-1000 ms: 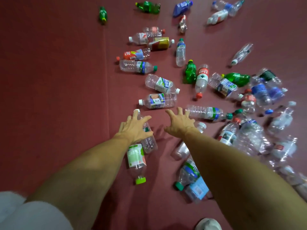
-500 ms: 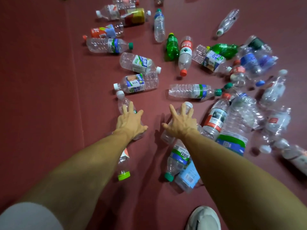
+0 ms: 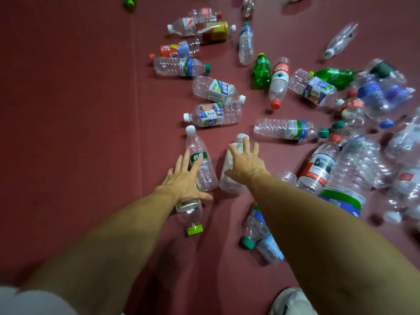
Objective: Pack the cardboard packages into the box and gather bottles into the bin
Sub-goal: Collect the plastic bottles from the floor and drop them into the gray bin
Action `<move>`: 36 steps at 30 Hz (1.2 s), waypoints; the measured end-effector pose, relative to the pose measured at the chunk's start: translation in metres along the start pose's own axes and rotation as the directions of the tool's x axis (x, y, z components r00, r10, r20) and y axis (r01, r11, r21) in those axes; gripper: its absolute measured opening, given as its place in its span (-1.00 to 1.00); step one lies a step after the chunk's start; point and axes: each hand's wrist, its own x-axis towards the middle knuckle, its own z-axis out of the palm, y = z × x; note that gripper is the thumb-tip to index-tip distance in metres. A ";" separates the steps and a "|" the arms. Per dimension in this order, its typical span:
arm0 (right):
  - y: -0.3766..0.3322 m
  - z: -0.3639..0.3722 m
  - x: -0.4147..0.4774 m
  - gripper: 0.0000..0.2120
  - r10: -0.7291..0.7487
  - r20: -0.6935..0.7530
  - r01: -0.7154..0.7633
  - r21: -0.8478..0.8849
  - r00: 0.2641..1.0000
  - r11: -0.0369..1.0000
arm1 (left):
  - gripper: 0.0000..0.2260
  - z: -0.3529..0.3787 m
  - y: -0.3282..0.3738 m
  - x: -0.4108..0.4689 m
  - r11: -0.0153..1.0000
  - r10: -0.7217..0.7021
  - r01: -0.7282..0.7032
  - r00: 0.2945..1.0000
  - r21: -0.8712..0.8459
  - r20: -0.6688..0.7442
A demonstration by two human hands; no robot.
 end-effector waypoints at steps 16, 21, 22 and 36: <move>-0.011 0.019 0.001 -0.20 -0.009 0.060 0.013 -0.080 0.998 0.997 | 0.28 0.012 -0.031 -0.015 0.974 -0.223 0.218 0.973 -0.067 -0.066; -0.007 0.019 0.005 -0.19 0.036 0.056 -0.033 -0.057 0.998 0.998 | 0.28 0.004 -0.036 -0.018 0.933 -0.327 0.327 0.945 -0.150 0.029; -0.008 0.019 0.005 -0.19 0.046 0.057 -0.043 -0.055 0.997 0.998 | 0.26 0.003 -0.037 -0.017 0.931 -0.320 0.321 0.947 -0.171 0.033; -0.007 0.021 0.002 -0.19 0.088 0.062 -0.086 -0.027 0.994 0.996 | -0.17 0.010 -0.042 -0.012 0.939 -0.217 0.173 0.969 -0.298 -0.122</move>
